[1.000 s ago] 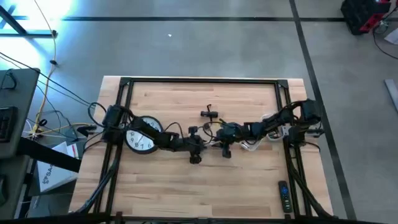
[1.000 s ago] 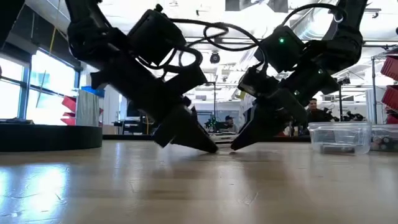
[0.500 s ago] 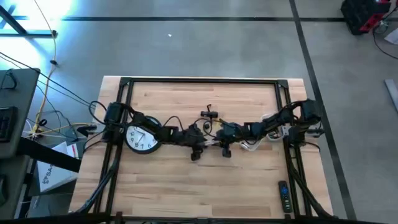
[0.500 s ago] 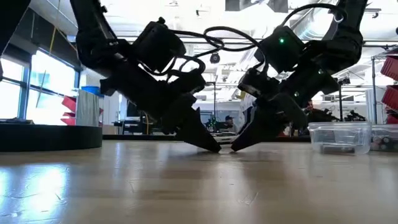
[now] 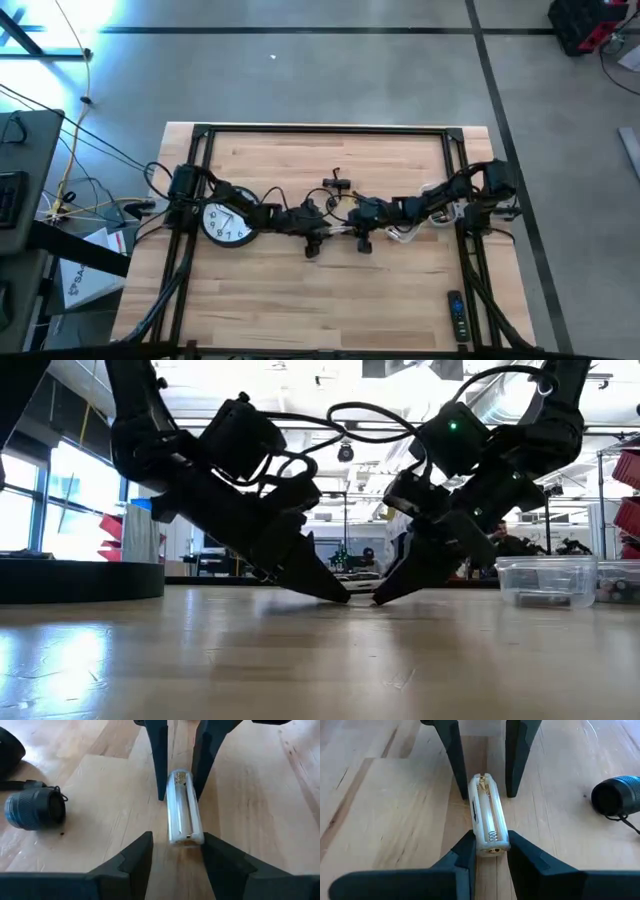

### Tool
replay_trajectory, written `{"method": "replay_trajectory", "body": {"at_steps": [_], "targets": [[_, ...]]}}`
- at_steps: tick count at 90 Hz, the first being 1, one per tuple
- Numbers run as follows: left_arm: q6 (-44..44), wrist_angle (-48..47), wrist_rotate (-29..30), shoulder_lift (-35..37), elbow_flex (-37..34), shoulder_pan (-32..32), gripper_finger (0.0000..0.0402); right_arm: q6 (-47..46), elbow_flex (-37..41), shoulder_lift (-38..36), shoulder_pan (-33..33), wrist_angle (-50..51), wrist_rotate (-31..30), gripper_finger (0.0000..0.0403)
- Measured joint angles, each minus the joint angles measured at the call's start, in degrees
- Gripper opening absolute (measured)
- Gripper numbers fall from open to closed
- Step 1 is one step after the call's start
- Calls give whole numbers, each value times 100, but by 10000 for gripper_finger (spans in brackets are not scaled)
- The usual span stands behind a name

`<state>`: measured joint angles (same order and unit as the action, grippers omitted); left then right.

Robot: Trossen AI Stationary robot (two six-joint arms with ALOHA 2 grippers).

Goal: Insert battery
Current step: Insert the silver battery into the white battery case

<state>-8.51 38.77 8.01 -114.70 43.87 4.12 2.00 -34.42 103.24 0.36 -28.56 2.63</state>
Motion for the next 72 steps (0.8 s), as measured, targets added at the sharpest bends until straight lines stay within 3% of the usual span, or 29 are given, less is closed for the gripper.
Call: {"method": "replay_trajectory", "body": {"at_steps": [42,51,72], "targets": [[171,-29,146,-2,3,6,55,-50,0,0,-4,9,-58,59],[257,-14,160,-2,3,19,64,-50,0,-2,-2,9,-69,59],[216,58,162,-2,3,21,124,-48,0,-2,0,4,-63,59]]}}
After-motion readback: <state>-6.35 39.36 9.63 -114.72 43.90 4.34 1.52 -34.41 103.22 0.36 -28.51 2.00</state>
